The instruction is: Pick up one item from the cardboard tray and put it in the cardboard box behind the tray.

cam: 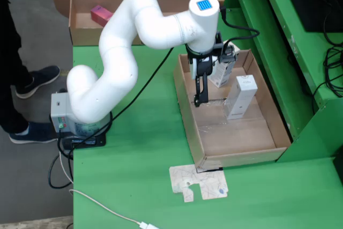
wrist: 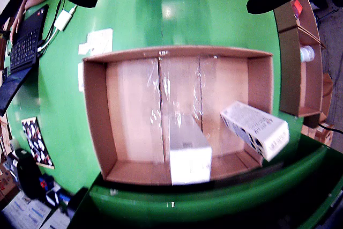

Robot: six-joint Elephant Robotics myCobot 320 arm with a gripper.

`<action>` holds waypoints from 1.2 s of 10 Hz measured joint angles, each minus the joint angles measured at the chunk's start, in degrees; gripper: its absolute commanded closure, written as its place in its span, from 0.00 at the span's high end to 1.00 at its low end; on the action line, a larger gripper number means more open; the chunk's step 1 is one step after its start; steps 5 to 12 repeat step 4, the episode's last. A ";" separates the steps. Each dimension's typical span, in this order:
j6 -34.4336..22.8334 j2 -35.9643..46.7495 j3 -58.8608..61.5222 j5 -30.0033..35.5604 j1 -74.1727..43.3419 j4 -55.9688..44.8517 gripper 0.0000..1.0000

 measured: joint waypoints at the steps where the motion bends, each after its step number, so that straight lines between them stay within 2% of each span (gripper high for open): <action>1: 0.00 0.00 -2.46 0.00 0.00 0.00 1.00; 3: 0.00 0.00 -7.37 0.00 0.00 0.00 1.00; 12: 0.00 0.00 -7.46 0.00 0.00 0.00 1.00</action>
